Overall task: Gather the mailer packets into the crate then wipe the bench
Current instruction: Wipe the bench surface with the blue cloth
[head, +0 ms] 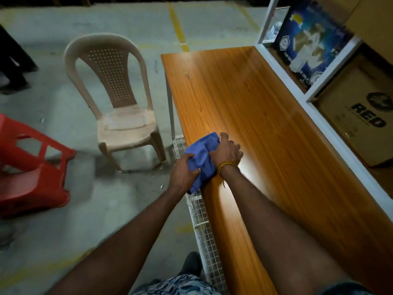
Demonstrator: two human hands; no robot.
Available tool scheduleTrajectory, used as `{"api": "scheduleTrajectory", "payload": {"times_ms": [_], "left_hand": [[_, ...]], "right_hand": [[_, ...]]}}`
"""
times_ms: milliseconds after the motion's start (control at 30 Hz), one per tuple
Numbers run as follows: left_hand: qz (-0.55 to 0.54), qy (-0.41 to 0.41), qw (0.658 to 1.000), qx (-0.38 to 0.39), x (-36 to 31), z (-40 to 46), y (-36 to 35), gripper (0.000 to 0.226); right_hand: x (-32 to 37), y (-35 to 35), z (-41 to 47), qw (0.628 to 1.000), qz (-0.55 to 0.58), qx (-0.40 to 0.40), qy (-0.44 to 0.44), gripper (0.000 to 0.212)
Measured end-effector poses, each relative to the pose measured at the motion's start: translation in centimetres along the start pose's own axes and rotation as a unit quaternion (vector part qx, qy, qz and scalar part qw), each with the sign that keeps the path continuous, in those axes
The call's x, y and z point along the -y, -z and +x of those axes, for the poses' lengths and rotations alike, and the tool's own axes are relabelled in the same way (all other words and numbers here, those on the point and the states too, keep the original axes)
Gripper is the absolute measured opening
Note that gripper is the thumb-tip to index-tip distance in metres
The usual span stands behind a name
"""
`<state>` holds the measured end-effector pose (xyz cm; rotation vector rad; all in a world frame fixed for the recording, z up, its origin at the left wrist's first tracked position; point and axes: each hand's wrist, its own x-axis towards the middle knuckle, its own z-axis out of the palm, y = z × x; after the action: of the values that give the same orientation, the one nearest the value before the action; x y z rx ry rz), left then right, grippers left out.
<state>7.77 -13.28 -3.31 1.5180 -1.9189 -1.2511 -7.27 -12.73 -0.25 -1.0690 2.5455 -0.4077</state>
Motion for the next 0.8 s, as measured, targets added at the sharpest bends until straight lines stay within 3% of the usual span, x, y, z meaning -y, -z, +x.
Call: {"api": "scheduleTrajectory", "payload": {"times_ms": [100,300,400,533,633,733,800], "left_hand": [[0.021,0.021,0.999,-0.037,-0.2,1.2,2.1,0.043],[0.090,0.065,0.991,-0.077,2.0,4.0,8.0,0.038],[0.094,0.053,0.989,-0.097,2.4,5.0,11.2,0.039],[0.069,0.022,0.986,-0.151,2.7,6.2,15.7,0.038],[0.065,-0.033,0.971,-0.227,2.9,6.4,18.3,0.038],[0.106,-0.082,0.933,-0.334,3.3,5.9,19.8,0.028],[0.172,-0.136,0.906,-0.362,4.2,6.2,20.7,0.021]], "right_hand": [[0.9,-0.1,0.1,0.999,-0.001,0.035,0.023,0.045],[5.2,-1.5,-1.2,0.983,0.029,0.092,0.153,0.025],[7.7,-1.4,-0.6,0.969,0.101,0.145,0.173,0.022],[10.7,-0.7,0.5,0.944,0.199,0.170,0.203,0.048],[13.3,-1.2,0.3,0.919,0.274,0.088,0.270,0.065],[15.8,-2.7,-0.7,0.904,0.274,-0.026,0.327,0.055],[17.3,-4.1,-1.0,0.890,0.256,-0.070,0.371,0.041]]}}
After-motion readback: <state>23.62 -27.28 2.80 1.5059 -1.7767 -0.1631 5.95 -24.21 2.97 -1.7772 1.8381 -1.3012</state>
